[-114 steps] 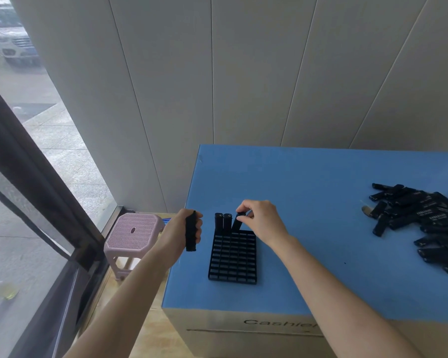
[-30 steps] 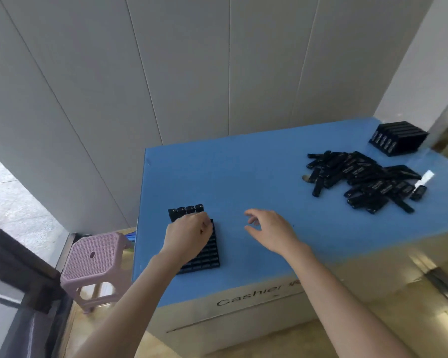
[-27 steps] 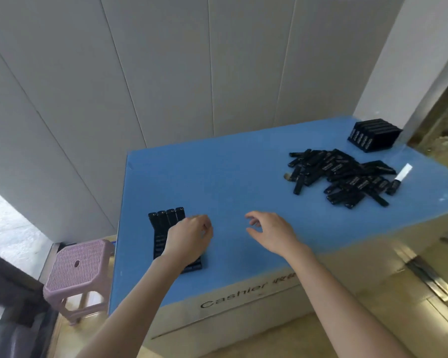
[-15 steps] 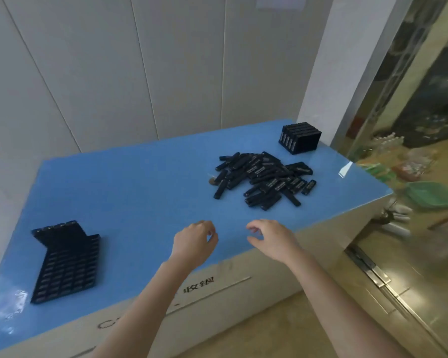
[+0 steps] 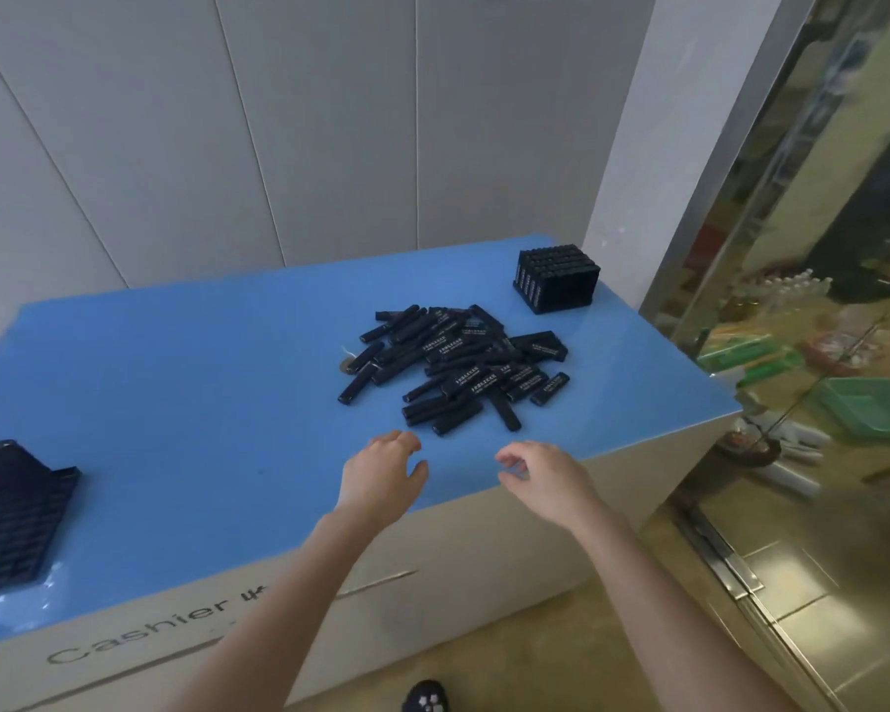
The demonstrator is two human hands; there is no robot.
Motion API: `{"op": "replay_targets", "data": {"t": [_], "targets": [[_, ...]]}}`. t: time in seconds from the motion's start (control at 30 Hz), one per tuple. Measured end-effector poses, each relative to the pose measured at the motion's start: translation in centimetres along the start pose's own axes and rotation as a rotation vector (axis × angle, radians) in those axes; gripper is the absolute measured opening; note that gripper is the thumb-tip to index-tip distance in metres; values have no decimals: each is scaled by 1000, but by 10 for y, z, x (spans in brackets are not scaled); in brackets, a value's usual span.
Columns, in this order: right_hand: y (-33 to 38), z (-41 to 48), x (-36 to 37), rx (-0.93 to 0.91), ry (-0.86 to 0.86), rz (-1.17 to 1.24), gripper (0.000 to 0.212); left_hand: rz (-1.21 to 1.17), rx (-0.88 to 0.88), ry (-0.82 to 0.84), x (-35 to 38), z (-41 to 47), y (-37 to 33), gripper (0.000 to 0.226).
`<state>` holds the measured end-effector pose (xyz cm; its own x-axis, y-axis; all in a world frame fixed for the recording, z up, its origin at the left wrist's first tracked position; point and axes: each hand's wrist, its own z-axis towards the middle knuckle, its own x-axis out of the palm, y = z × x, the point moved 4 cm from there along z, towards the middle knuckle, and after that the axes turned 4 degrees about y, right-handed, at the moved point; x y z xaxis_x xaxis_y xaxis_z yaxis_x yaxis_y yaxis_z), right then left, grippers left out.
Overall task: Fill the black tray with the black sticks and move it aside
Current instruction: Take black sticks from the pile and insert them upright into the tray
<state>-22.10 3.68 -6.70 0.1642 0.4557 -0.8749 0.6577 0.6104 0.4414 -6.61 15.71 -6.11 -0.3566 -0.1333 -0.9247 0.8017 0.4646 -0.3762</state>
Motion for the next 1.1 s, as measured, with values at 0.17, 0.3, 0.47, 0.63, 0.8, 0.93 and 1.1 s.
{"op": "replay_targets", "data": {"t": [0.17, 0.3, 0.47, 0.63, 0.8, 0.93, 1.1], "targets": [[-12, 36, -12, -54, -9, 36, 25, 57, -10, -31, 5, 39, -5, 40], [-15, 68, -32, -136, -48, 18, 26, 81, -27, -12, 6, 72, -8, 49], [-4, 108, -38, -324, -22, -154, 45, 161, -41, 125, 12, 109, -3, 74], [-1, 139, -26, -482, 55, -344, 64, 218, -35, 198, 22, 126, -1, 77], [0, 164, -17, -648, -13, -539, 57, 303, -46, 230, 25, 138, -2, 72], [2, 175, -16, -762, -94, -604, 43, 378, -84, 256, 27, 146, -9, 52], [3, 184, -24, -773, -48, -529, 30, 335, -181, 210, 31, 150, -9, 31]]}}
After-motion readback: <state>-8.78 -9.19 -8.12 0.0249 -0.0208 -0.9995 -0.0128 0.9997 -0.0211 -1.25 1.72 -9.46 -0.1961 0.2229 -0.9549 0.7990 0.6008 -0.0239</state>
